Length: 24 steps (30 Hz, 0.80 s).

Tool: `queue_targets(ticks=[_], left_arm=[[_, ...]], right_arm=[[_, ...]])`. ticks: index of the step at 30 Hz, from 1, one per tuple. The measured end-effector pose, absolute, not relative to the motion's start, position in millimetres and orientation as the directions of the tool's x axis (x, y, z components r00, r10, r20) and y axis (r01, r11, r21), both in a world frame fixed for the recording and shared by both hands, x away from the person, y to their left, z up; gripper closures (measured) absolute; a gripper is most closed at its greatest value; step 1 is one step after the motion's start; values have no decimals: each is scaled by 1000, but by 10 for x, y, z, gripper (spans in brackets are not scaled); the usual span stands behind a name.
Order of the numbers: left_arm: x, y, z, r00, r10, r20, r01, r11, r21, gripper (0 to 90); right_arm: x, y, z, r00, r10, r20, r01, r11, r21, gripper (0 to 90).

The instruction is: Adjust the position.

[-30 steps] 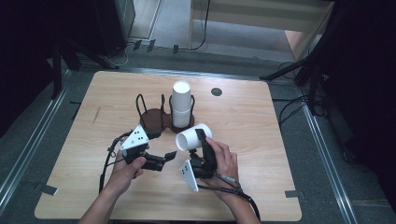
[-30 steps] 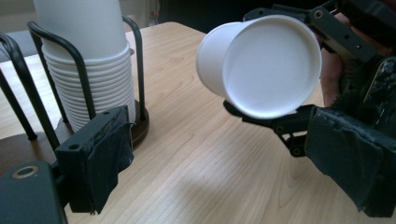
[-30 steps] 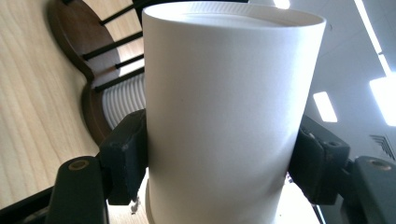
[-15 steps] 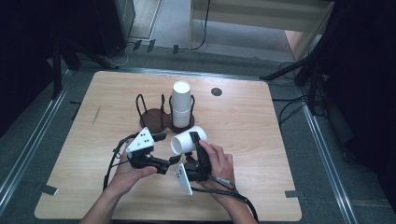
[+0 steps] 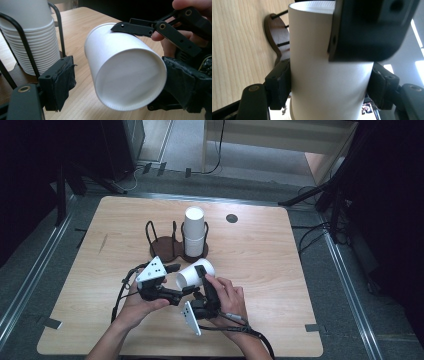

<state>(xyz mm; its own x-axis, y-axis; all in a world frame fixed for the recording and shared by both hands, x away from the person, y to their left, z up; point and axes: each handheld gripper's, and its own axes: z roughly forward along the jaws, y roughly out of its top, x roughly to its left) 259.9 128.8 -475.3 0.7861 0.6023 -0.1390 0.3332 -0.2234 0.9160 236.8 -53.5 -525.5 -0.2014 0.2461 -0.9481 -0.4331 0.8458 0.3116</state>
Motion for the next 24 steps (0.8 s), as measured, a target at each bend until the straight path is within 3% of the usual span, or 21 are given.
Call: queue_targets(ticks=[6,16,24], left_arm=[[2600,1263,-4755,789,595,-153,352,-234,907,155],[2609,1293,-4758,789,591,-169,357,-217,908,285],[2616,1302,-4765,790,588,-172,356,-213,910,321]], right_arm=[[2341,-515,-5243,-191,230,-954,-448,844,294,288],[2335,-515,-5234,-166,193,-967,-465,850,250,288],[2340,-517,-5253,-177,208,-962,-460,847,267,252]])
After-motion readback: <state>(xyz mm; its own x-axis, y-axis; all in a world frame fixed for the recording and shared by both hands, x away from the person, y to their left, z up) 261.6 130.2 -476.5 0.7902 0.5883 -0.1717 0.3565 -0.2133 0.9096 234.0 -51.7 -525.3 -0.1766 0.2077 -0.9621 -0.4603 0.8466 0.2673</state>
